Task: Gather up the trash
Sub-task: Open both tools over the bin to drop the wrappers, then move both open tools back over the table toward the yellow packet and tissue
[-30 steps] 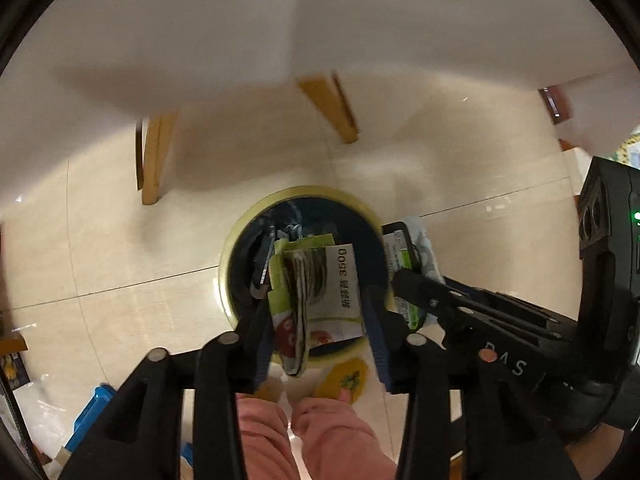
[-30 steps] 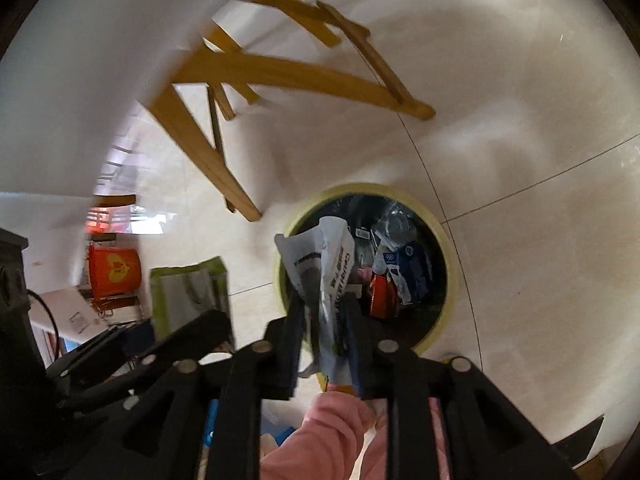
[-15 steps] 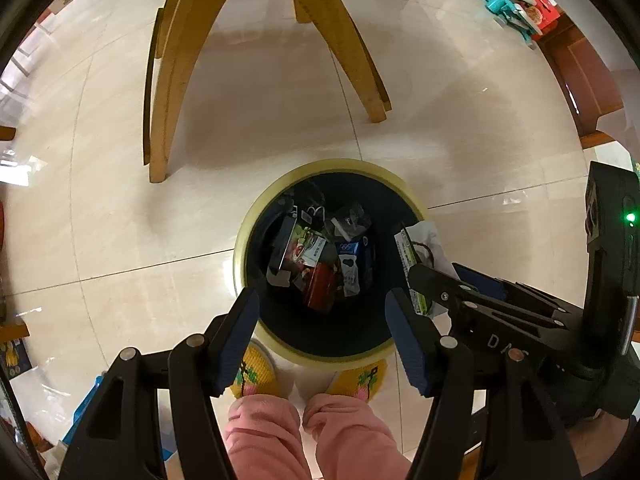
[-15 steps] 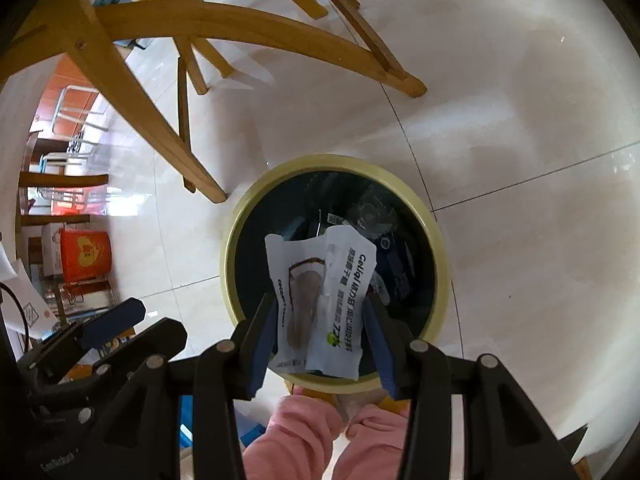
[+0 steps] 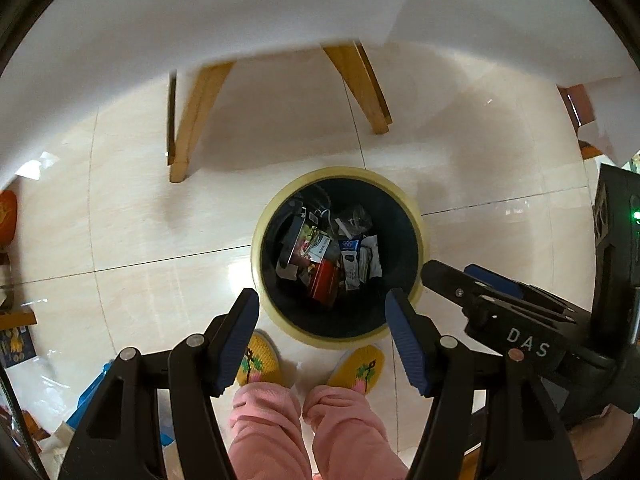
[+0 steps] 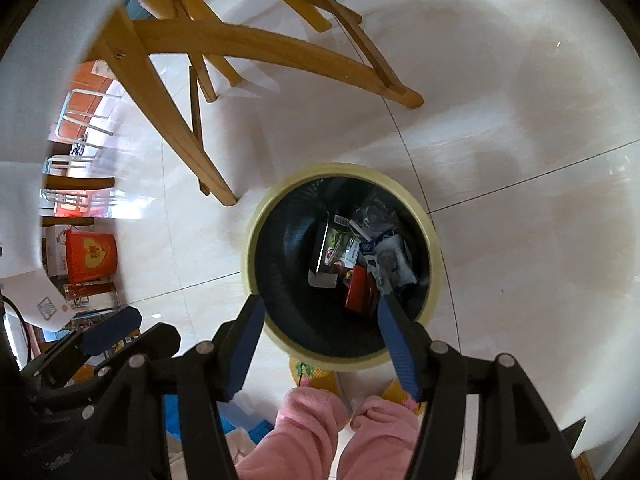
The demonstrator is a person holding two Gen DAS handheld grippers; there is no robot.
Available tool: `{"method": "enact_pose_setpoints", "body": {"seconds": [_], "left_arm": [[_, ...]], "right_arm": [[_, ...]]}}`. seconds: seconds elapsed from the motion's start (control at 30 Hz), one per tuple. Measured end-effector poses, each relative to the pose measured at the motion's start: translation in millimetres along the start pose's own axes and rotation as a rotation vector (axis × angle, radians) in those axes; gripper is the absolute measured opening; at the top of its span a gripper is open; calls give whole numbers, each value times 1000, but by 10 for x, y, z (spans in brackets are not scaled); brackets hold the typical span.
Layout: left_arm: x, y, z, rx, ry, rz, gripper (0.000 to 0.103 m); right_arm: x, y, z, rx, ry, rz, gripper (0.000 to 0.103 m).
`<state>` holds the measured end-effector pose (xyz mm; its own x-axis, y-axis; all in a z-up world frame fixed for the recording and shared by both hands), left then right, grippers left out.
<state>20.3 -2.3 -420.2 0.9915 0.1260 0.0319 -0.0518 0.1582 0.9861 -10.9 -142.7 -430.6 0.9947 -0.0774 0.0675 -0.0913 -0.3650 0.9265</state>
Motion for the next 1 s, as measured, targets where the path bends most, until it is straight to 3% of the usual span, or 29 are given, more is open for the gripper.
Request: {"method": "enact_pose_setpoints", "body": {"seconds": [0.47, 1.0], "left_arm": [[13, 1504, -56, -49, 62, 145, 64], [-109, 3286, 49, -68, 22, 351, 64]], "right_arm": [[48, 1421, -612, -3, 82, 137, 60], [49, 3048, -1263, 56, 262, 312, 60]]}}
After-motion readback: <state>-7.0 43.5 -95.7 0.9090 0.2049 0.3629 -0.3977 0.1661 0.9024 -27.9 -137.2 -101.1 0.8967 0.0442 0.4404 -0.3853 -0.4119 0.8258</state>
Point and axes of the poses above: each gripper's, at about its wrist camera, not at the fingertips, and y roughly against the way its jaws point, z to its right, x to its top, the point moved 5 cm from there along -y, roughly the way its jaws point, and after that the axes turned 14 degrees about y, right-handed, at the moved point
